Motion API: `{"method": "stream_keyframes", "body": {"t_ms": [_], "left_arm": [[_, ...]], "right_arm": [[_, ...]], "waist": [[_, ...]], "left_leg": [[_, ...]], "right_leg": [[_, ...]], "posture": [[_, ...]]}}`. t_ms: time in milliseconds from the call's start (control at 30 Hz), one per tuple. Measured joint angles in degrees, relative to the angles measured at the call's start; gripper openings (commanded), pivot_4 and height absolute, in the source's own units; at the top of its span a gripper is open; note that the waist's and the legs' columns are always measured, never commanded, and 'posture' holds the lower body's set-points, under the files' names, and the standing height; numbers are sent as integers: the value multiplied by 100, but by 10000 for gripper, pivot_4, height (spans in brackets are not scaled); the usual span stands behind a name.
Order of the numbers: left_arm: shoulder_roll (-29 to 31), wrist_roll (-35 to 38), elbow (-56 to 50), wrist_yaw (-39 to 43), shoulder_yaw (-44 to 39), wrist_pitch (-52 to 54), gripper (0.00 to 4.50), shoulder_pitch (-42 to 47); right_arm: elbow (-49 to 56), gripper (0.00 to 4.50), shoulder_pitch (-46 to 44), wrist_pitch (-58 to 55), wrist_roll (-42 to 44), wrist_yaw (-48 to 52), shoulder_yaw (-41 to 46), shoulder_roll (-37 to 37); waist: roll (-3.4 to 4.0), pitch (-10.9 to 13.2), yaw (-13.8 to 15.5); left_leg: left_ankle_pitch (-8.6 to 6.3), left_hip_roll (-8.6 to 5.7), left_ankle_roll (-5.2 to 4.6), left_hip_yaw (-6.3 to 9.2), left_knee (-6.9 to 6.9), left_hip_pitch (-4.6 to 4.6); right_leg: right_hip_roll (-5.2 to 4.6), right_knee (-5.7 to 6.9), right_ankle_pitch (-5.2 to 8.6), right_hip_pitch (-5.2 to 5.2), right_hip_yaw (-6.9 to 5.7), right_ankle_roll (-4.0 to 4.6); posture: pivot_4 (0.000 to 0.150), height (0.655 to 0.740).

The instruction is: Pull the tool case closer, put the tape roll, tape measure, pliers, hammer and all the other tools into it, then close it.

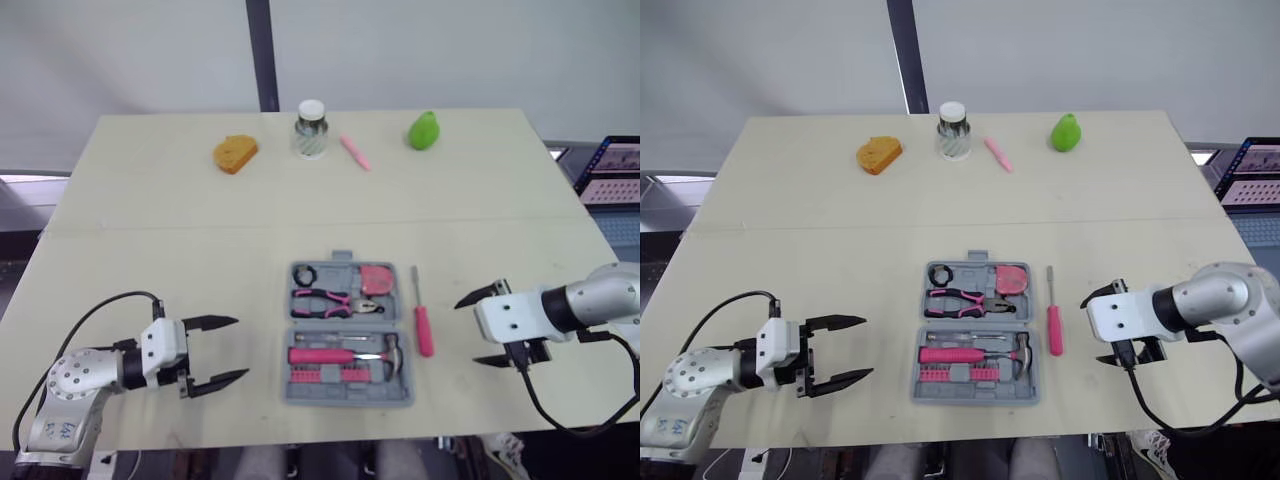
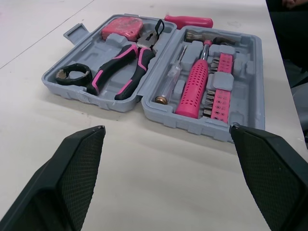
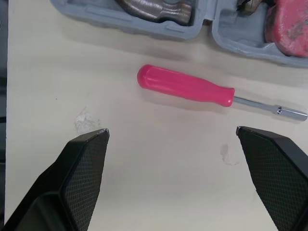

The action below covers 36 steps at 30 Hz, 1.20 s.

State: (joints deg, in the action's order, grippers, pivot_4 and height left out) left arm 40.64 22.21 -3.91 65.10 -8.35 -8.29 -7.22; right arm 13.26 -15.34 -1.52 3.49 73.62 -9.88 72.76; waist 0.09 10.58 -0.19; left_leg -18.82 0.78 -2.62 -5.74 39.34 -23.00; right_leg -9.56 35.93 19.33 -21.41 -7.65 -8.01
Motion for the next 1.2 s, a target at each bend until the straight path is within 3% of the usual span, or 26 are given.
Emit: {"method": "stream_keyframes", "body": {"t_ms": [400, 800, 1200], "left_arm": [[1, -2, -37, -8, -8, 0, 44386, -19], [-15, -13, -26, -13, 45, -4, 44386, 34], [-22, -21, -11, -59, 52, -9, 44386, 43]], "right_arm": [[-151, 45000, -134, -161, -230, 102, -100, -272], [524, 45000, -178, -1753, 53, 65, -68, -458], [725, 45000, -176, -2212, 119, 20, -36, -488]], "waist": [[0, 0, 10], [1, 0, 7], [0, 0, 10]], "left_leg": [[0, 0, 0, 8, 8, -4], [0, 0, 0, 14, 12, -5], [-1, -1, 0, 19, 18, -7]], "right_leg": [[-1, 4, 0, 2, -6, 0], [-1, 6, 0, 4, -8, 0], [0, 7, 0, 7, -12, 0]], "posture": [[1500, 6950], [1500, 6950], [1500, 6950]]}}
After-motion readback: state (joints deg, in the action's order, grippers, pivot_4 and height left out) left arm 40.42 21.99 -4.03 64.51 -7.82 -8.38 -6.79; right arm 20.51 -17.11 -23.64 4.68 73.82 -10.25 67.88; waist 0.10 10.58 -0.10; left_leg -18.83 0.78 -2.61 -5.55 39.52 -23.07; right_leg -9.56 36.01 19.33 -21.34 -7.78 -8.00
